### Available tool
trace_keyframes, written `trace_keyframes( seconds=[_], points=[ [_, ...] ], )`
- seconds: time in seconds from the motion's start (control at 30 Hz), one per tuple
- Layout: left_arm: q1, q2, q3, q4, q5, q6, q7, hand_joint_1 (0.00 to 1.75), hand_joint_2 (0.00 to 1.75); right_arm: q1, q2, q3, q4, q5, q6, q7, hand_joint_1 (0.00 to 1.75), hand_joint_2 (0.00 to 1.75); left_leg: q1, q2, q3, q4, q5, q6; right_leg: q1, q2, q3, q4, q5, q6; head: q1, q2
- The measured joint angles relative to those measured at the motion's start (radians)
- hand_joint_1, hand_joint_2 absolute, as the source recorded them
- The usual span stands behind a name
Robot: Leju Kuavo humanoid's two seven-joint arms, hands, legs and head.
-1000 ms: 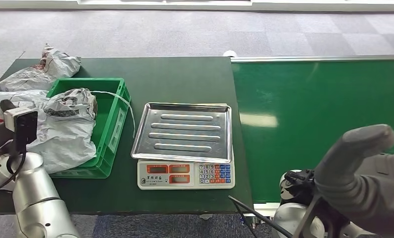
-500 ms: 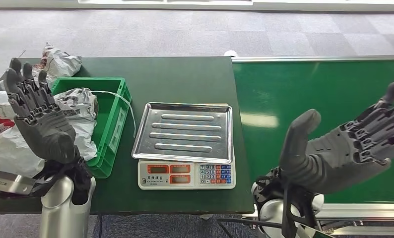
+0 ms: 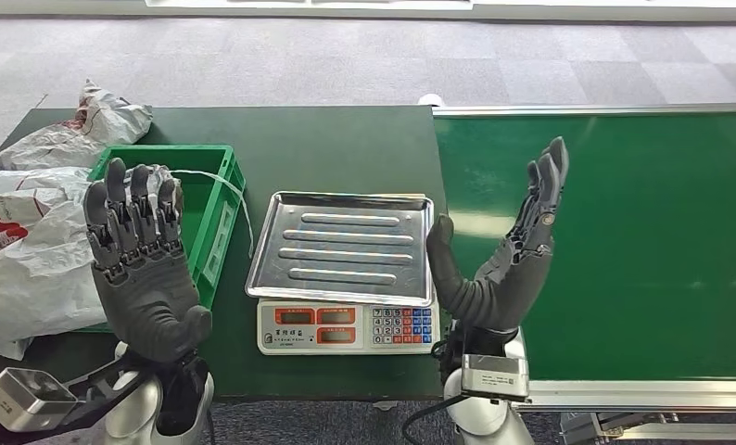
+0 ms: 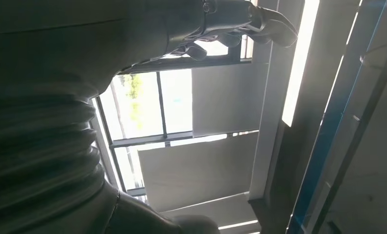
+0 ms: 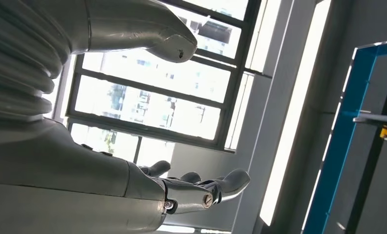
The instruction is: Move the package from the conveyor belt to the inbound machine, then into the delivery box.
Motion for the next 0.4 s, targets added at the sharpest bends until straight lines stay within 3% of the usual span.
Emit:
trace_keyframes(
  seconds=[0.27,0.3,0.37,0.4],
  points=[
    [0.012,-0.007,-0.001,-0.001,-0.034,0.038,0.0,0.0,1.75,0.008,-0.003,0.02,0.013,0.052,0.032,-0.016,0.0,1.75,0.0,0.0,0.0,0.0,0.0,0.0,0.0,0.0,0.0,0.0,0.0,0.0,0.0,0.0],
    [0.013,-0.007,-0.001,-0.001,-0.038,0.044,0.0,0.0,1.75,0.008,-0.004,0.023,0.013,0.06,0.034,-0.016,0.1,1.75,0.0,0.0,0.0,0.0,0.0,0.0,0.0,0.0,0.0,0.0,0.0,0.0,0.0,0.0],
    [0.013,-0.007,-0.001,-0.002,-0.042,0.059,0.0,0.0,1.75,0.008,-0.004,0.029,0.013,0.084,0.039,-0.015,0.97,1.75,0.0,0.0,0.0,0.0,0.0,0.0,0.0,0.0,0.0,0.0,0.0,0.0,0.0,0.0],
    [0.013,-0.007,-0.001,-0.002,-0.044,0.063,0.0,0.0,1.75,0.008,-0.004,0.03,0.013,0.09,0.04,-0.015,1.29,1.75,0.0,0.0,0.0,0.0,0.0,0.0,0.0,0.0,0.0,0.0,0.0,0.0,0.0,0.0]
  ],
)
